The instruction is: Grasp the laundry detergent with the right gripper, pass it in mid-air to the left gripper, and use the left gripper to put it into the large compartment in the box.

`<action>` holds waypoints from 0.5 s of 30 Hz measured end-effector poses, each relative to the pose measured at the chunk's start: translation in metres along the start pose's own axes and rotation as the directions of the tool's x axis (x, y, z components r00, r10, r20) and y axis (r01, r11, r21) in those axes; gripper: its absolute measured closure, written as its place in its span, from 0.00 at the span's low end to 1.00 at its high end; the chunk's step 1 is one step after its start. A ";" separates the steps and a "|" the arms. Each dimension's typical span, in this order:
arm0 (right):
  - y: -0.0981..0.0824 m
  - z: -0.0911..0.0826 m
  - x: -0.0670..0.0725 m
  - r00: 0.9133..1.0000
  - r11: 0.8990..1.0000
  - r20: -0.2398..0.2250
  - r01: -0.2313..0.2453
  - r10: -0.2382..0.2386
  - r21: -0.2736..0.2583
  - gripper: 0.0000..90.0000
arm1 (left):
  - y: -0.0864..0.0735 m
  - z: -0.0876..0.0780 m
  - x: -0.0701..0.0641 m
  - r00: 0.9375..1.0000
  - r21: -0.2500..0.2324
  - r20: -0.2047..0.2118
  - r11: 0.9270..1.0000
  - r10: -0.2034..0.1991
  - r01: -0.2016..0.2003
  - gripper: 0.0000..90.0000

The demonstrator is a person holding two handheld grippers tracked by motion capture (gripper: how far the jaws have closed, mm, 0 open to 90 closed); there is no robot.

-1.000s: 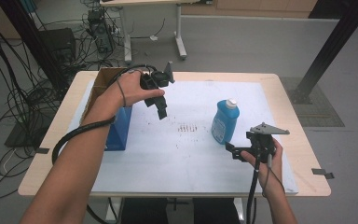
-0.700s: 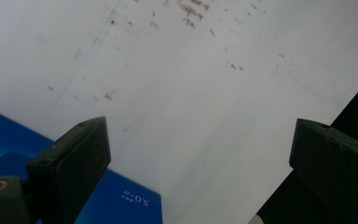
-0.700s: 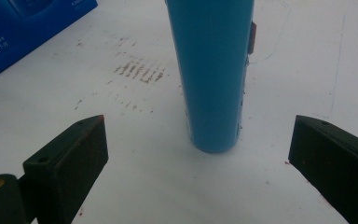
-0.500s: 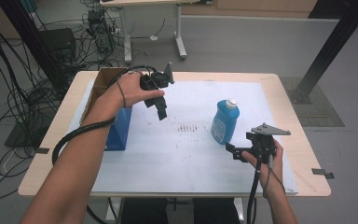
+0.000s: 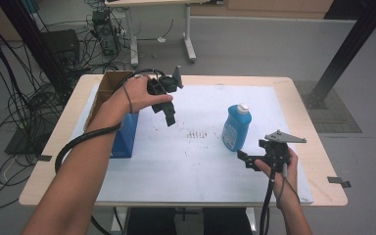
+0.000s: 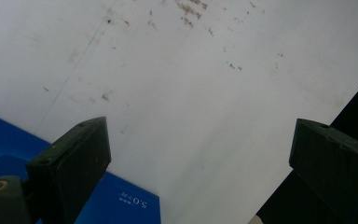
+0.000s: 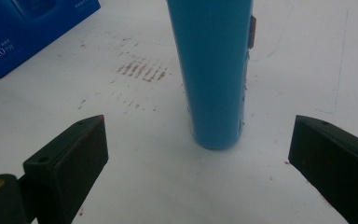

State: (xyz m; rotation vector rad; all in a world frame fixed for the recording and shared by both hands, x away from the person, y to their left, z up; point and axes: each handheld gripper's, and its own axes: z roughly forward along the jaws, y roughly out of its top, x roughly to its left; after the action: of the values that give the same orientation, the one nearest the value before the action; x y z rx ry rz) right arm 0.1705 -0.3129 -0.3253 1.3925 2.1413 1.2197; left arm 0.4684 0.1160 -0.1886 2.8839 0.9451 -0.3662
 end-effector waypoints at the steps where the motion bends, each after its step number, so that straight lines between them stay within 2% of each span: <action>1: 0.000 0.000 0.000 1.000 1.000 0.000 0.000 0.000 0.000 0.05 | 0.000 0.000 0.000 1.000 0.000 0.000 1.000 0.000 0.000 0.06; 12: -0.002 0.000 0.000 1.000 1.000 -0.001 -0.008 0.008 -0.004 0.05 | 0.001 0.002 0.001 1.000 0.003 0.002 1.000 -0.004 0.004 0.06; 15: -0.002 0.001 0.000 1.000 1.000 -0.005 -0.011 0.011 -0.006 0.05 | 0.002 0.002 0.002 1.000 0.008 0.002 1.000 0.006 -0.006 0.06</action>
State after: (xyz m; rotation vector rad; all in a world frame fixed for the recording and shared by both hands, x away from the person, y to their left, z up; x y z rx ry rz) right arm 0.1700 -0.3131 -0.3276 1.4027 2.1341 1.2336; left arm 0.4704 0.1147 -0.1914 2.8918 0.9371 -0.3728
